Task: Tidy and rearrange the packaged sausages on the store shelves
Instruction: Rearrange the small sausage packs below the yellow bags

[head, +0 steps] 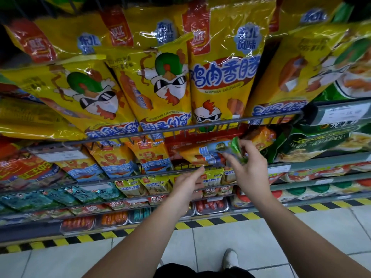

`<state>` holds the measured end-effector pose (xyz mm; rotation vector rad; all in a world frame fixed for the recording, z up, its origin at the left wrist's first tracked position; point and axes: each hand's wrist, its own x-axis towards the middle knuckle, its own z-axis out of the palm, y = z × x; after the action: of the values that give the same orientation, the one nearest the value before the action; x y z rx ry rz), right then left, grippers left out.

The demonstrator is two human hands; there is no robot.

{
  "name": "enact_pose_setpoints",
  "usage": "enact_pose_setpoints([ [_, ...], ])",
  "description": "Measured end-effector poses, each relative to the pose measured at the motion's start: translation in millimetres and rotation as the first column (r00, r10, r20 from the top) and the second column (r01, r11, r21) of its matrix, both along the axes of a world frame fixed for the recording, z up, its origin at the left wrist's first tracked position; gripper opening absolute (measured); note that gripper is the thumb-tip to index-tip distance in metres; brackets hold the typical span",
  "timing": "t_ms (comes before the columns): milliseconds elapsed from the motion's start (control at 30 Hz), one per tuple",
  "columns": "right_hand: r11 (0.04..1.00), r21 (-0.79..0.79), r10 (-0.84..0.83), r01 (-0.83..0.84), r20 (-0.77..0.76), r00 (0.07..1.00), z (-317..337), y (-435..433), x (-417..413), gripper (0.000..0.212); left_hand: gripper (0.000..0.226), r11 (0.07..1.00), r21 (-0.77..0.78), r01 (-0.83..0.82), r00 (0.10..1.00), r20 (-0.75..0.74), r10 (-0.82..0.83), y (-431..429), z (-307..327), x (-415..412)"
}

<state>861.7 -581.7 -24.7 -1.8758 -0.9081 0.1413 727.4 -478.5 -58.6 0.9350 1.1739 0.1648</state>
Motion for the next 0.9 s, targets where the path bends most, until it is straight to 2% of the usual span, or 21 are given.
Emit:
enact_pose_setpoints([
  [133,0.998,0.059,-0.017,0.031,-0.224,0.974,-0.7,-19.2,-2.1,0.019,0.051,0.987,-0.143,-0.079,0.981,0.165,0.103,-11.3,1.9,10.2],
  [200,0.992,0.123,0.012,0.04,-0.395,0.919,-3.3,-24.7,-2.6,0.013,0.043,0.964,-0.196,-0.179,0.937,0.265,0.228,-17.6,1.2,13.4],
  [233,0.987,0.152,0.031,0.049,-0.485,0.874,-6.5,-27.4,-3.2,0.009,0.044,0.95,-0.216,-0.226,0.908,0.305,0.286,-20.3,0.5,14.9],
  [300,0.978,0.196,0.078,0.068,-0.651,0.755,-15.0,-32.5,-4.9,0.019,0.056,0.924,-0.245,-0.295,0.851,0.372,0.37,-24.3,-0.5,19.2],
  [433,0.987,0.157,0.122,0.02,-0.835,0.537,-34.1,-45.8,-5.9,0.035,0.074,0.882,-0.269,-0.386,0.794,0.39,0.466,-31.5,2.9,28.5],
  [500,0.99,0.132,0.143,-0.056,-0.894,0.426,-39.1,-51.8,-3.5,0.04,0.072,0.888,-0.206,-0.41,0.812,0.362,0.459,-36.3,4.0,29.2],
  [600,0.98,0.077,0.135,-0.183,-0.935,0.329,-42.2,-59.2,4.8,0.048,0.051,0.915,-0.086,-0.394,0.862,0.311,0.4,-42.0,2.6,27.5],
  [700,0.955,0.054,0.134,-0.291,-0.956,0.261,-45.6,-64.1,15.3,0.038,0.029,0.921,0.015,-0.39,0.886,0.28,0.371,-45.2,5.3,24.8],
  [800,0.944,0.034,0.117,-0.329,-0.965,0.236,-46.3,-66.0,24.3,0.022,0.032,0.919,0.09,-0.384,0.899,0.265,0.35,-44.4,10.2,22.1],
  [833,0.945,0.012,0.102,-0.328,-0.961,0.256,-47.2,-64.7,27.2,0.025,0.032,0.92,0.107,-0.377,0.902,0.267,0.339,-43.3,11.5,21.3],
  [900,0.947,-0.037,0.083,-0.32,-0.932,0.353,-49.1,-60.4,35.3,0.037,0.033,0.923,0.134,-0.361,0.91,0.268,0.317,-40.8,13.6,18.7],
])
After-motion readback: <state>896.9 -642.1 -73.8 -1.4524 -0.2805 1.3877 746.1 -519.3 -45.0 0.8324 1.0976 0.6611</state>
